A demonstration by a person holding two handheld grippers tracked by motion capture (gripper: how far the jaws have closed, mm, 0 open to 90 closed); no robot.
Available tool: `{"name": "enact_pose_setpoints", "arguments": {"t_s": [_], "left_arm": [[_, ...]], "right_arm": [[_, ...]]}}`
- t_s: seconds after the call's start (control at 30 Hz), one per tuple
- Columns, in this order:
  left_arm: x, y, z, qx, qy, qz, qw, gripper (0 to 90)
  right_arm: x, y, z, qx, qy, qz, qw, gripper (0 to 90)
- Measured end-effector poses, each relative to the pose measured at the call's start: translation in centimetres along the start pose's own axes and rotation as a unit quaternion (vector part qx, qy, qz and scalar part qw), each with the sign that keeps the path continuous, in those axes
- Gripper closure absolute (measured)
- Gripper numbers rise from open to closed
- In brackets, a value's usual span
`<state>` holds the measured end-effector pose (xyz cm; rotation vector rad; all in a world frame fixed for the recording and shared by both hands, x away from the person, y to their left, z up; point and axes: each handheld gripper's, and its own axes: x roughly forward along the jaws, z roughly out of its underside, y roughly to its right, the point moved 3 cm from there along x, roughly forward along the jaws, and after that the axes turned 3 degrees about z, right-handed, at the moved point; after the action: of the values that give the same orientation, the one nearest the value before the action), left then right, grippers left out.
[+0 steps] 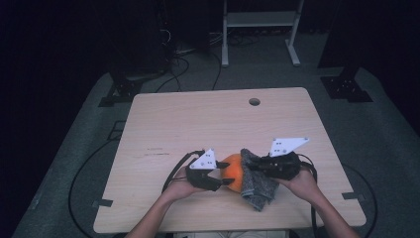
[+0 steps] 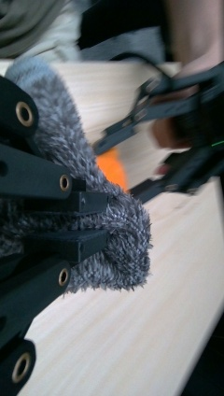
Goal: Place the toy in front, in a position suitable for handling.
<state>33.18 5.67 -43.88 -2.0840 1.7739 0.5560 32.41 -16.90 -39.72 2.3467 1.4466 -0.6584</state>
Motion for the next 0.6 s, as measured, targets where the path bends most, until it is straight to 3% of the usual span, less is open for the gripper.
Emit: {"name": "enact_pose_setpoints", "arguments": {"t_s": [0.03, 0.07, 0.13, 0.2, 0.23, 0.27, 0.4, 0.43, 0.5, 0.6], "left_arm": [[-0.1, -0.1, 0.0, -0.009, 0.004, 0.003, 0.9999, 40.9], [-0.1, -0.4, 0.2, -0.037, 0.013, 0.009, 0.9992, 33.4], [0.3, -1.1, 0.7, -0.098, 0.009, 0.021, 0.9949, 16.3], [0.8, -1.3, 1.2, -0.124, -0.001, 0.036, 0.9916, 9.5], [1.0, -1.2, 1.2, -0.121, 0.0, 0.039, 0.9919, 9.9], [1.0, -0.9, 1.0, -0.105, 0.0, 0.036, 0.9938, 12.8], [0.5, 0.0, 0.1, -0.044, 0.013, 0.01, 0.9989, 36.1], [0.5, 0.1, -0.1, -0.037, 0.015, 0.008, 0.9992, 38.3], [0.6, 0.7, -0.7, -0.001, 0.007, -0.002, 1.0, 40.8], [0.4, 1.1, -1.0, 0.036, -0.009, -0.019, 0.9991, 43.4]], "right_arm": [[0.6, 0.1, 0.4, -0.002, -0.013, 0.0, 0.9999, 81.8], [0.7, 0.1, 0.6, 0.003, -0.013, -0.002, 0.9999, 81.9], [0.7, 0.0, 1.3, 0.013, -0.005, -0.007, 0.9999, 81.9], [0.6, -0.4, 1.9, 0.016, -0.002, -0.012, 0.9998, 82.0], [0.6, -0.7, 2.3, 0.013, -0.004, -0.012, 0.9998, 82.0], [0.5, -0.9, 2.5, 0.01, -0.005, -0.011, 0.9999, 82.0], [-0.4, -1.5, 1.7, 0.012, 0.012, -0.019, 0.9997, 82.0], [-0.6, -1.8, 1.0, 0.006, 0.023, -0.024, 0.9994, 82.0], [-0.6, -2.4, -0.2, -0.012, 0.025, -0.025, 0.9993, 82.0], [0.1, -2.7, -0.8, -0.034, 0.004, -0.016, 0.9993, 82.0]]}}
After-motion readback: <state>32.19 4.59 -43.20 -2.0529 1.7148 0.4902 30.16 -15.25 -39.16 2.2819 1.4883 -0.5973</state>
